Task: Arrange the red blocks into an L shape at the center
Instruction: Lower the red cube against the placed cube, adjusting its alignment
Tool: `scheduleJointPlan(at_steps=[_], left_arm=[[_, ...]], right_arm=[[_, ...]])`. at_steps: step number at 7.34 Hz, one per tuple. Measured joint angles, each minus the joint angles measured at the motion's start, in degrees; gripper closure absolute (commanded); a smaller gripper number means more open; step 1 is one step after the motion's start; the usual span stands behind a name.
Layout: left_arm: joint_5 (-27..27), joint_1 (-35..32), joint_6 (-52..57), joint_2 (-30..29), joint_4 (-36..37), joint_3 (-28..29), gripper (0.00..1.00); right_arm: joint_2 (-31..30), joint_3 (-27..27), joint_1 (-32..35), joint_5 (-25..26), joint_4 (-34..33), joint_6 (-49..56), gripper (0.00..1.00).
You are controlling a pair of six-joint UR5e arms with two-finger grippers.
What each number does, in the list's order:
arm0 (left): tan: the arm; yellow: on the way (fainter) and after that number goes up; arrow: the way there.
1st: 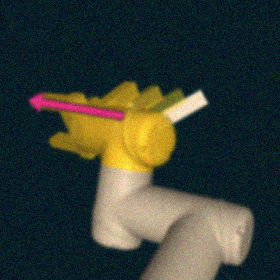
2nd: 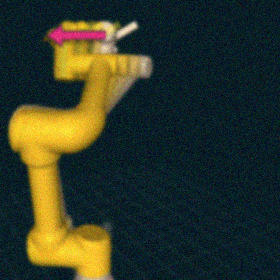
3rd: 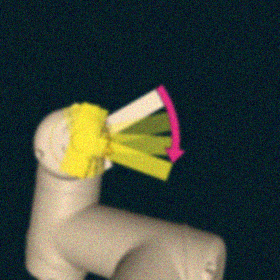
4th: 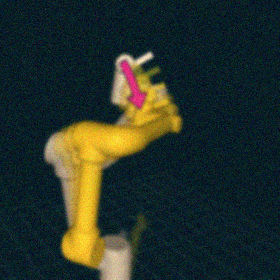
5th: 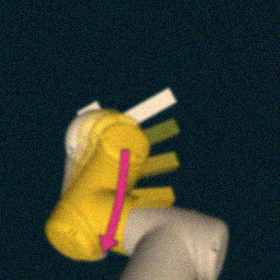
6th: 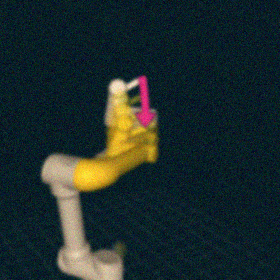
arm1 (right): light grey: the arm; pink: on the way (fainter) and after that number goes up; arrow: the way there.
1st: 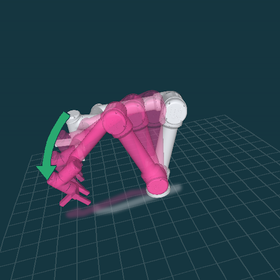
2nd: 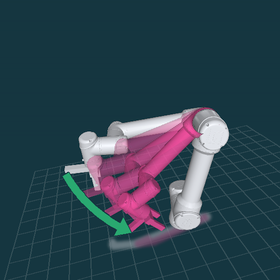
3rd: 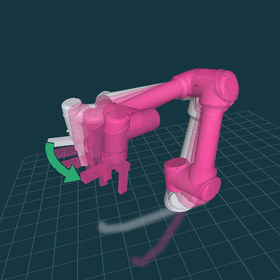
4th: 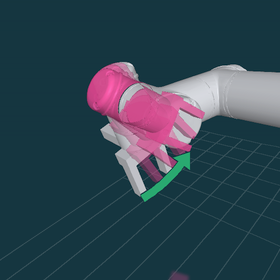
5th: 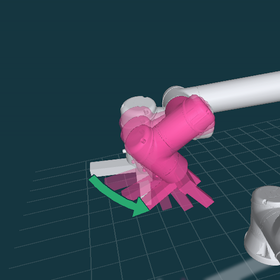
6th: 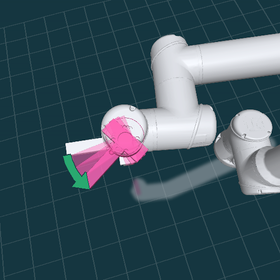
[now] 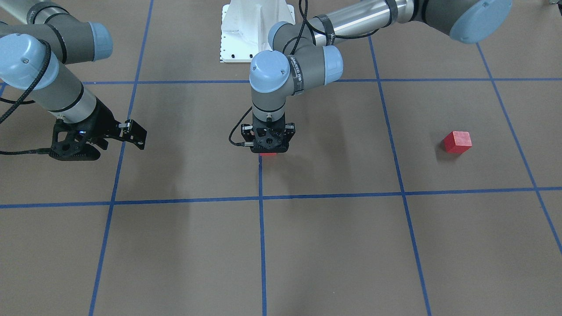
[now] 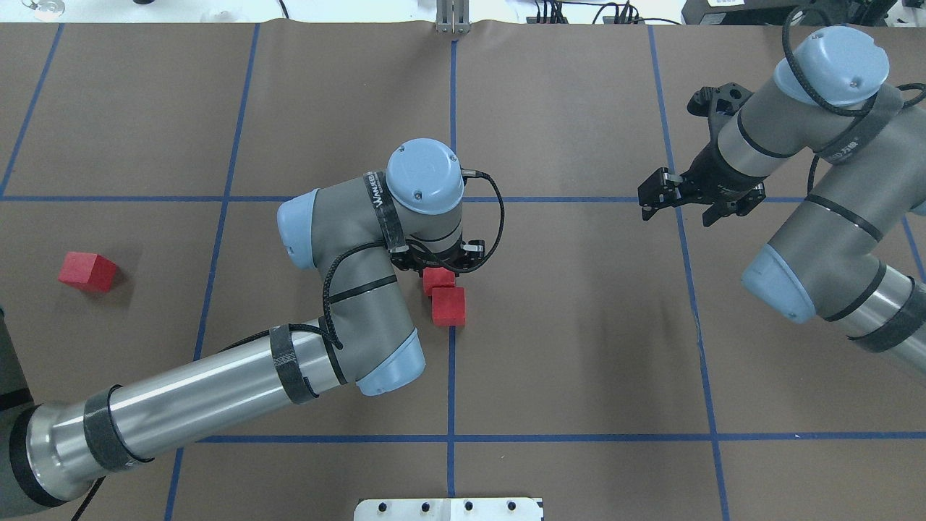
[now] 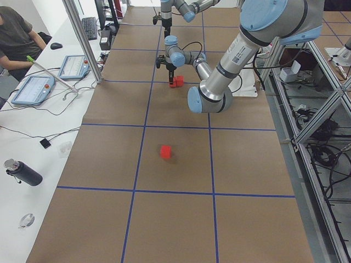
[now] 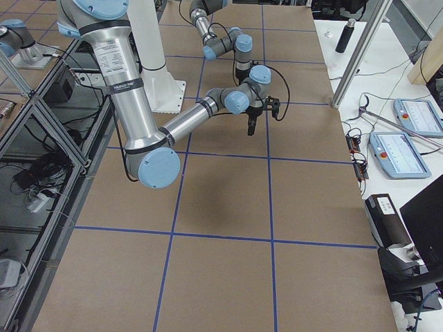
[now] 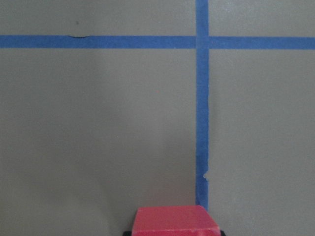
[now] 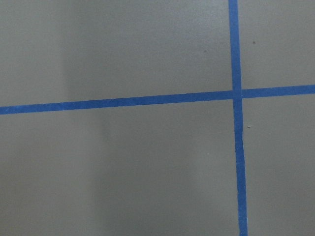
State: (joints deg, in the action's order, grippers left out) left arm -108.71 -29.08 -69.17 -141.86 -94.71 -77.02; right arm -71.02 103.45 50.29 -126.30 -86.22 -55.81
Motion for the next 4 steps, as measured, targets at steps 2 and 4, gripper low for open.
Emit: scheduleJointPlan(at_steps=[2,4], left_arm=[[0.01,0.06,-0.06,-0.12,0.12,-0.05,1.0],[0.07,0.07,-0.09,-0.36,0.16,-0.06,1.0]], right_arm=[[0.0,0.01,-0.02,0.0,0.0,0.0,0.0],[0.0,0.08,-0.02,0.0,0.0,0.0,0.0]])
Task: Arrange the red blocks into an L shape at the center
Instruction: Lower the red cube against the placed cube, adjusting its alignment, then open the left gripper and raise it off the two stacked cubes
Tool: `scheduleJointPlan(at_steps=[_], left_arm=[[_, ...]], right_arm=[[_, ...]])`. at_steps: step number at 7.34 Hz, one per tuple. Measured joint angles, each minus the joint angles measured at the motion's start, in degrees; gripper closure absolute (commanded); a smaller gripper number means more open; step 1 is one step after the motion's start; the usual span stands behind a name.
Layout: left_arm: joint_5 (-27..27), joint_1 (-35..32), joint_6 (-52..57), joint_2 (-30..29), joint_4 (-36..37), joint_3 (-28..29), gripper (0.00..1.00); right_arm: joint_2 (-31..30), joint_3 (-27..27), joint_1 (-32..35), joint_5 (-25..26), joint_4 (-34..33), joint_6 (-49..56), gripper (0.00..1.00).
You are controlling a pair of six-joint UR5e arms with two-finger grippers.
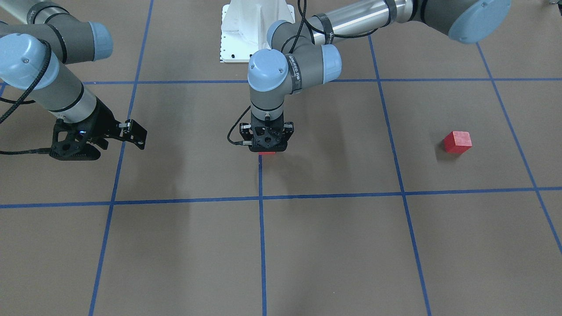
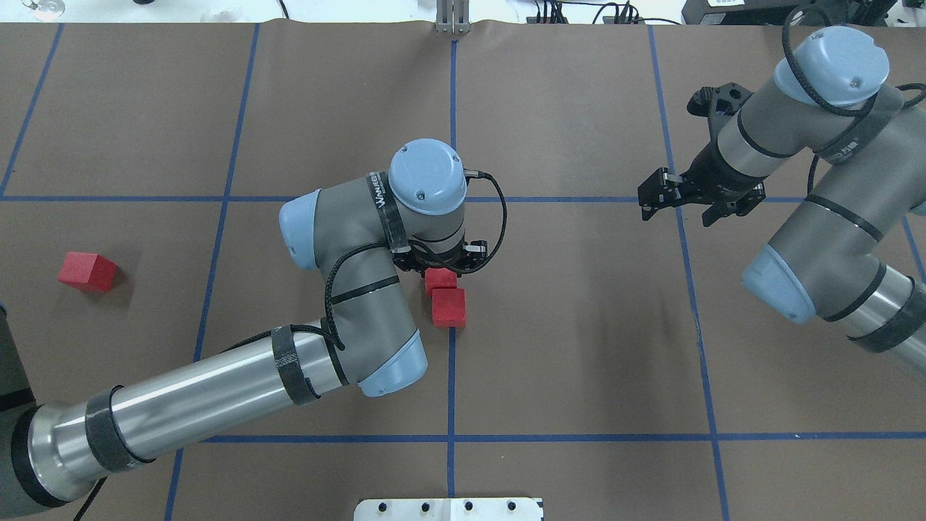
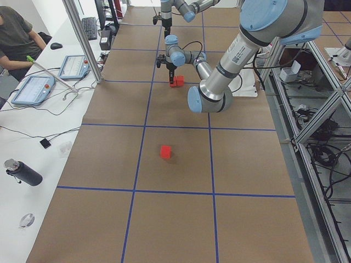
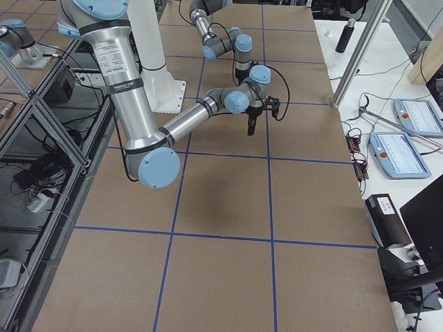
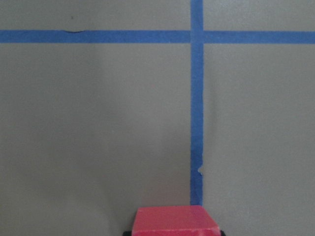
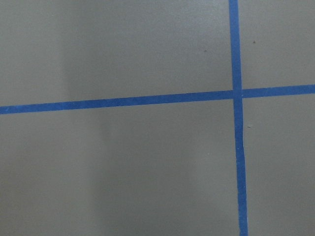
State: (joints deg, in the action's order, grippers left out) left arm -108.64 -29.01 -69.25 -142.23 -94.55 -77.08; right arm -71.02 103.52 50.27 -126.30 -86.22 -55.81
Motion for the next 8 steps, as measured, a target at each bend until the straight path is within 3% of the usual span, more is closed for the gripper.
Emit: scheduleJointPlan(at_steps=[4,5,7,8], left_arm=[[0.08,0.61,-0.51,-0.07,0.0,0.07,1.0],[0.08,0.79,-0.63,-0.05,-0.01,0.06,0.77],[0.1,0.97,-0.66,0.08,-0.01,0.13,0.0],[0.1,1.02,-0.6,0.14,-0.13,0.15,0.0]], right_arm=[[0.0,-0.08,0.0,0.0,0.0,0.0,0.0],[0.0,-0.12,-0.03,0.0,0.0,0.0,0.0],[0.0,-0.16,-0.1,0.0,0.0,0.0,0.0],[0.02,-0.19,-0.25,0.02,0.0,0.0,0.0]])
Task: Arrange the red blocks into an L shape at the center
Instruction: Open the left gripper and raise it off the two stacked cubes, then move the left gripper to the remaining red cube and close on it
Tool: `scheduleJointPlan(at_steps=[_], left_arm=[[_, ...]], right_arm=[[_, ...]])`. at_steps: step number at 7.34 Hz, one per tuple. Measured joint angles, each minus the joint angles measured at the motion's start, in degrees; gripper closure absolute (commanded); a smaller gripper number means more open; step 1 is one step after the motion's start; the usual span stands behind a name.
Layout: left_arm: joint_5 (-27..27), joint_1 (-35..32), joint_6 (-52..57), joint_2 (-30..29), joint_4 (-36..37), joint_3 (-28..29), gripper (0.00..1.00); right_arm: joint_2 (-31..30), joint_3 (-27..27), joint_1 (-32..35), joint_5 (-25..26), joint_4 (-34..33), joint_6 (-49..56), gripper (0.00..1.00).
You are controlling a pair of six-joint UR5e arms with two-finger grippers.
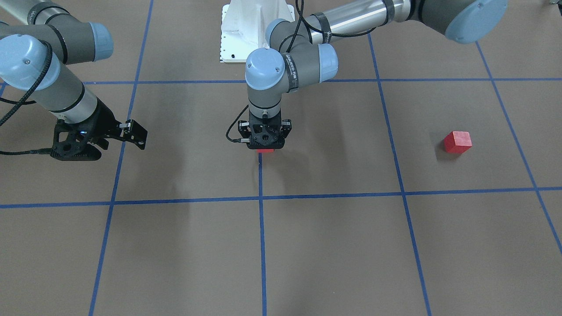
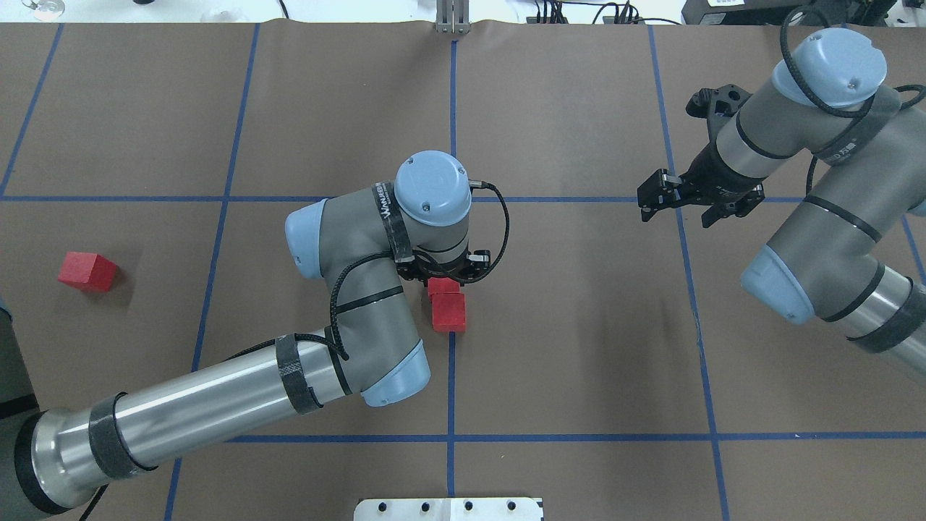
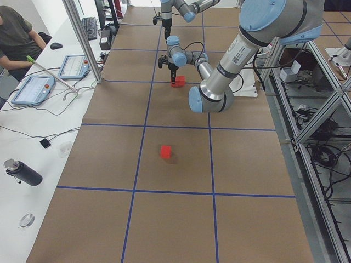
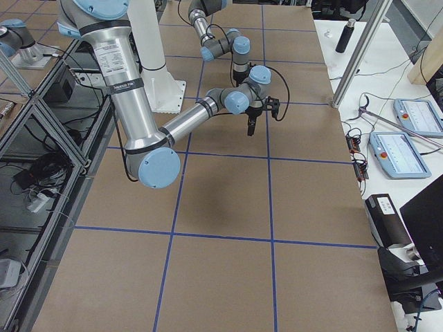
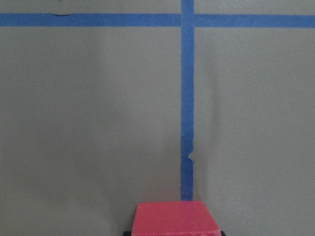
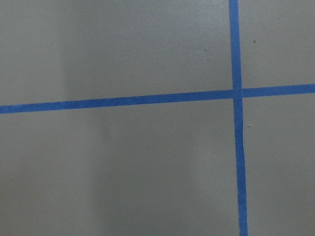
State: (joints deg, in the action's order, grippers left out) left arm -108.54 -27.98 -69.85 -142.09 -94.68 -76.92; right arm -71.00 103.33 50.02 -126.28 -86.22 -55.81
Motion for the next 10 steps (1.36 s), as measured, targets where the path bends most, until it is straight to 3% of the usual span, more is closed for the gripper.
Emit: scheduleJointPlan(at_steps=[3,6,8,10], left_arm=[[-0.09,-0.55,0.14,-0.34,0.14,-1.38,0.0],[-0.54,-3.64,3.86,3.32,6.93,-13.24,0.0],[-0.7,-7.07,12.29,15.9,8.62,-26.32,0.0],[-3.73,-14.91,27.9,30.0,8.13,-34.11,0.0]], right_arm=[[0.06,-0.06,-0.4,0.43,0.0,0.0,0.0],[0.07,-0.02,-0.45,0.51,0.0,0.02,0.0],[0.07,0.16,-0.45,0.57,0.0,-0.02,0.0],[0.05,0.2,-0.45,1.3,0.0,-0.08,0.0]])
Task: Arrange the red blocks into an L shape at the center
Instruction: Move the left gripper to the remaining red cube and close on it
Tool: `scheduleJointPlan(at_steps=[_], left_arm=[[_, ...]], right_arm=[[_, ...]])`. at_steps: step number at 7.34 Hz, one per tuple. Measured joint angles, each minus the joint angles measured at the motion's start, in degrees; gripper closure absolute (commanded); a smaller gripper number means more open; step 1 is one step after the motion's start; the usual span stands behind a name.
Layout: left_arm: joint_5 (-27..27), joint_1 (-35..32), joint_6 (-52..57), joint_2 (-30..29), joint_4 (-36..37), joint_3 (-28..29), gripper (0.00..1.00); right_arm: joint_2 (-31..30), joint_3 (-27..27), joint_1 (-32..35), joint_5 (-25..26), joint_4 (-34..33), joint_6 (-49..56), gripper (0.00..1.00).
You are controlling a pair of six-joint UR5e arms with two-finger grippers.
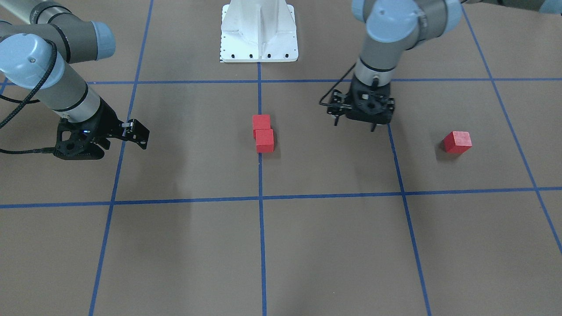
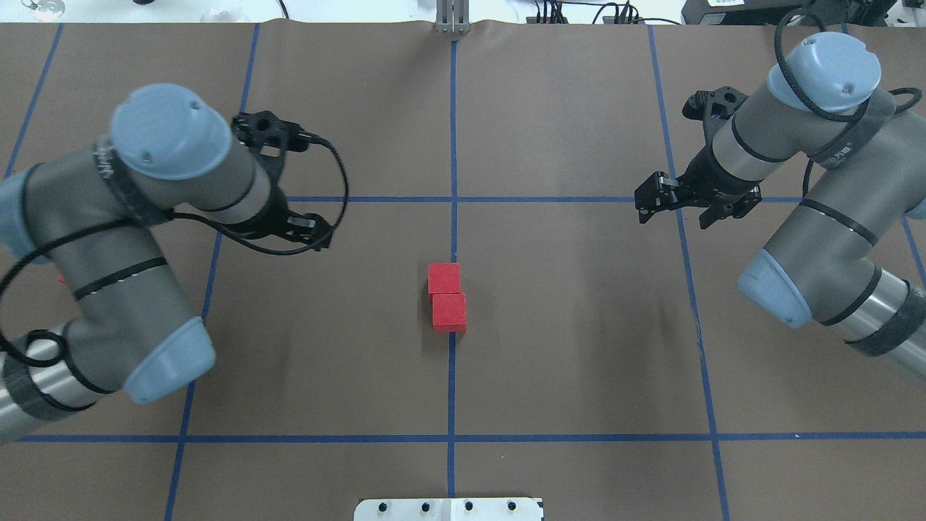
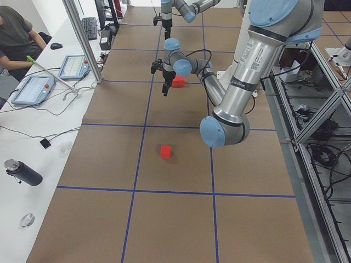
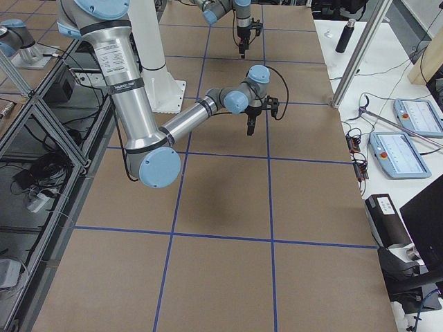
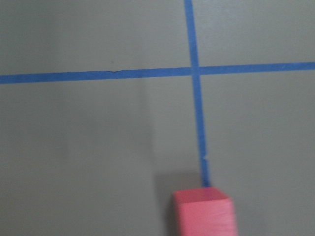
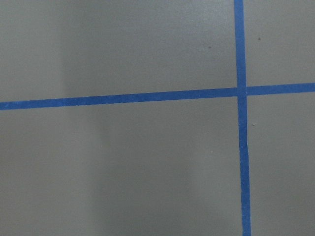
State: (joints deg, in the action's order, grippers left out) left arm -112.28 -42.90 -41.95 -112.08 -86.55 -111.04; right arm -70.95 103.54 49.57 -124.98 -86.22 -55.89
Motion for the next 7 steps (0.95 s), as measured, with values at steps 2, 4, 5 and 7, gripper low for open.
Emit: scheduleJointPlan(at_steps=[2,4,5,7], left_arm=[[-5.42,-9.24,10.93,9.12,-0.29,-0.12,0.0],[-10.38,-14.23,14.0,14.38,-5.49,4.55,0.0],[-12.95,-15.25,13.41,16.13,-11.41,8.48,0.0],[-15.1,-15.81,10.01,19.02,-22.17,14.46,0.0]], right_arm=[[-0.05,0.05,-0.03,0.88,0.0,0.0,0.0],[-0.07,0.08,-0.31,1.03,0.09,0.12,0.0],[-0.09,0.04,-0.39,1.11,0.56,0.13,0.0],[-0.09,-0.05,-0.82,1.77,1.48,0.05,0.0]])
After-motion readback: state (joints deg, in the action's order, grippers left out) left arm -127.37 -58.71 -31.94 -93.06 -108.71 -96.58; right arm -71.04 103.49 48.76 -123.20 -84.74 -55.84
